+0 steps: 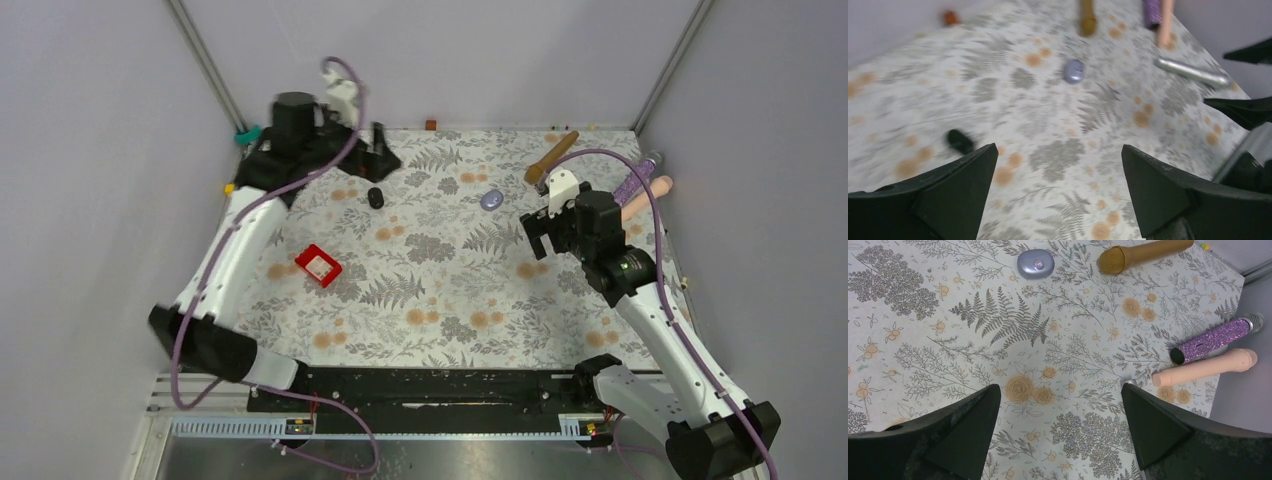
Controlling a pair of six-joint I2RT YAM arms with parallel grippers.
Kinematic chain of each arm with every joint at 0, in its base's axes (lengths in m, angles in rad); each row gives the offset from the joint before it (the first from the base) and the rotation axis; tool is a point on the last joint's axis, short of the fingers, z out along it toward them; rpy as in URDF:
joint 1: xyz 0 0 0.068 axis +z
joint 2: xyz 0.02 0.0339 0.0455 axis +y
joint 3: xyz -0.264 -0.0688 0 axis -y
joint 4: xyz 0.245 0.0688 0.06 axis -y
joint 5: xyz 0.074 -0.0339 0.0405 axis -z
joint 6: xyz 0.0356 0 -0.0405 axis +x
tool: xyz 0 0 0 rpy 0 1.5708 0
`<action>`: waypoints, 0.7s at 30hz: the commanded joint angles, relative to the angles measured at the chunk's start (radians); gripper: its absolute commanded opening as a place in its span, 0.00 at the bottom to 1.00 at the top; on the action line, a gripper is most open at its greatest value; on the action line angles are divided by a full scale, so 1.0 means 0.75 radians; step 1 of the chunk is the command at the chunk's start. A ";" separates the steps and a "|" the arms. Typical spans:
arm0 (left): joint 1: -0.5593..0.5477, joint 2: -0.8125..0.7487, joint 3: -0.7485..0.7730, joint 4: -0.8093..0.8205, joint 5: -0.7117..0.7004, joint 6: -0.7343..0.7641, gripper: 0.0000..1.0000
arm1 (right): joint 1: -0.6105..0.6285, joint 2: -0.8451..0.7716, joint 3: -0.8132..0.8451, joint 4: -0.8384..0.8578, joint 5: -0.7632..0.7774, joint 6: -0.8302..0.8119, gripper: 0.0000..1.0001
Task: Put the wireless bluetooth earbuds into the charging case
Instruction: Reset both arms
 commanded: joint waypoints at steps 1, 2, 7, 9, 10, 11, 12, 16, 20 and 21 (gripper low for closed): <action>0.282 -0.268 -0.147 -0.137 -0.048 0.171 0.98 | -0.010 -0.027 -0.008 0.068 0.036 0.038 1.00; 0.332 -0.325 -0.179 -0.159 -0.056 0.197 0.99 | -0.010 -0.029 -0.010 0.069 0.037 0.044 0.99; 0.484 -0.638 -0.553 -0.162 -0.154 0.382 0.99 | -0.010 -0.055 -0.030 0.113 0.056 0.072 0.99; 0.507 -0.799 -0.719 -0.101 -0.147 0.416 0.99 | -0.009 -0.077 -0.045 0.141 0.072 0.081 0.99; 0.512 -0.868 -0.788 -0.072 -0.151 0.419 0.99 | -0.012 -0.089 -0.051 0.154 0.075 0.082 0.99; 0.514 -0.934 -0.859 -0.041 -0.156 0.414 0.99 | -0.012 -0.103 -0.061 0.169 0.080 0.084 0.99; 0.519 -0.992 -0.923 -0.001 -0.169 0.396 0.99 | -0.012 -0.117 -0.070 0.183 0.082 0.086 0.99; 0.569 -1.188 -1.060 0.149 -0.331 0.345 0.99 | -0.012 -0.223 -0.063 0.199 0.164 0.074 0.99; 0.587 -1.289 -1.006 0.109 -0.463 0.332 0.99 | -0.012 -0.427 0.003 0.078 0.301 0.037 0.99; 0.587 -1.309 -0.977 0.058 -0.445 0.349 0.99 | -0.012 -0.521 0.013 0.035 0.321 0.035 1.00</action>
